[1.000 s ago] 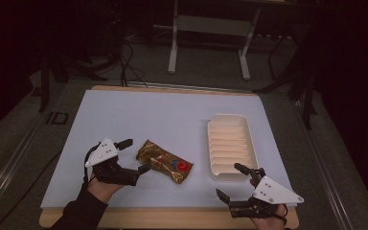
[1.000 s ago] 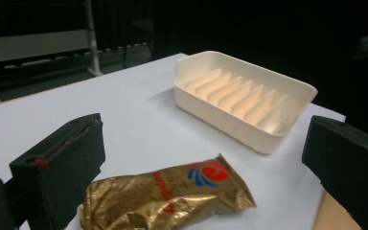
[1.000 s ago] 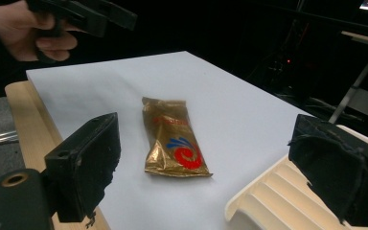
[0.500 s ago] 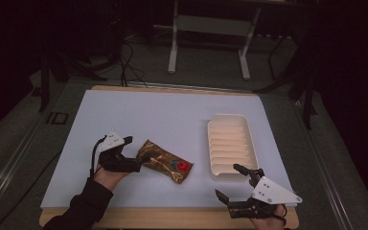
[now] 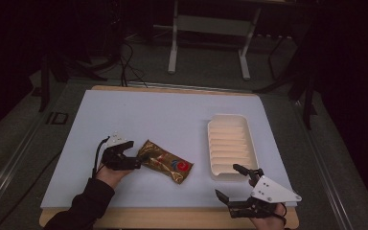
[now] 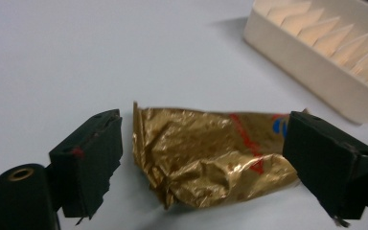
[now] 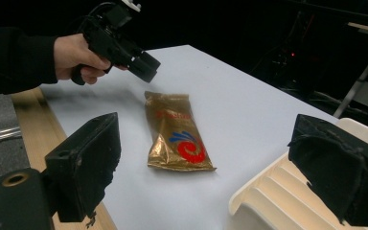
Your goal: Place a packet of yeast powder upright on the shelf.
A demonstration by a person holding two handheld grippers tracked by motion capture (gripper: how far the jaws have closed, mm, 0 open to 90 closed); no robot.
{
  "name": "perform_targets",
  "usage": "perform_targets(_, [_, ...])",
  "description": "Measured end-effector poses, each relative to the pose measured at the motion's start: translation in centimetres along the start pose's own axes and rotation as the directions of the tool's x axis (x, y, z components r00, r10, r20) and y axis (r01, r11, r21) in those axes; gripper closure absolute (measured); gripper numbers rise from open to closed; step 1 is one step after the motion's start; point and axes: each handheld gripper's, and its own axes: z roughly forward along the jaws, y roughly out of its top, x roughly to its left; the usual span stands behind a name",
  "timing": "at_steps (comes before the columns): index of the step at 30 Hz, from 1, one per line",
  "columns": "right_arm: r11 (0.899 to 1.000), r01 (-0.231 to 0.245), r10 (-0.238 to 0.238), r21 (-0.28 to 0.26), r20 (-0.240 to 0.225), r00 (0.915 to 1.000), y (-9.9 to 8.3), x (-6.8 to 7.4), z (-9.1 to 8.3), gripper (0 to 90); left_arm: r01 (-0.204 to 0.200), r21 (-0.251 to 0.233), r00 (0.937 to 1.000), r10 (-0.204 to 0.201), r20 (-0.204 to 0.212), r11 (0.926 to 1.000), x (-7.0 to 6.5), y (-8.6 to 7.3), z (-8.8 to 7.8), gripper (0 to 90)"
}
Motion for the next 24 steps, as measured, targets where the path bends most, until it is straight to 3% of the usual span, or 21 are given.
perform_targets(8, [1.0, -0.007, 0.007, 0.008, -0.009, 0.9999, -0.1, -0.1, 0.2, 10.8, 0.022, 0.096, 0.9987, -0.018, -0.048, 0.9951, 0.1, -0.8, 1.6, 18.7])
perform_targets(11, [1.0, -0.006, 0.006, 0.01, -0.01, 0.9999, -0.2, -0.1, 0.2, 10.9, 0.042, 0.106, 0.9972, -0.035, -0.066, 0.9934, 0.2, -0.9, 1.8, 21.0])
perform_targets(18, [1.0, -0.009, 0.009, 0.014, -0.012, 0.9999, -0.2, -0.1, 0.2, 10.9, 0.083, 0.139, 0.9964, -0.079, -0.031, 0.9868, 0.6, -1.3, 2.5, 34.1])
perform_targets(22, [1.0, -0.007, 0.008, 0.015, -0.012, 0.9999, -0.2, -0.1, 0.2, 11.0, 0.111, 0.159, 0.9938, -0.109, -0.023, 0.9811, 0.5, -1.6, 2.9, 35.5])
perform_targets(24, [1.0, -0.008, 0.008, 0.016, -0.012, 0.9999, -0.2, -0.1, 0.3, 11.0, 0.111, 0.155, 0.9937, -0.109, -0.026, 0.9816, 0.4, -1.8, 3.0, 37.2])
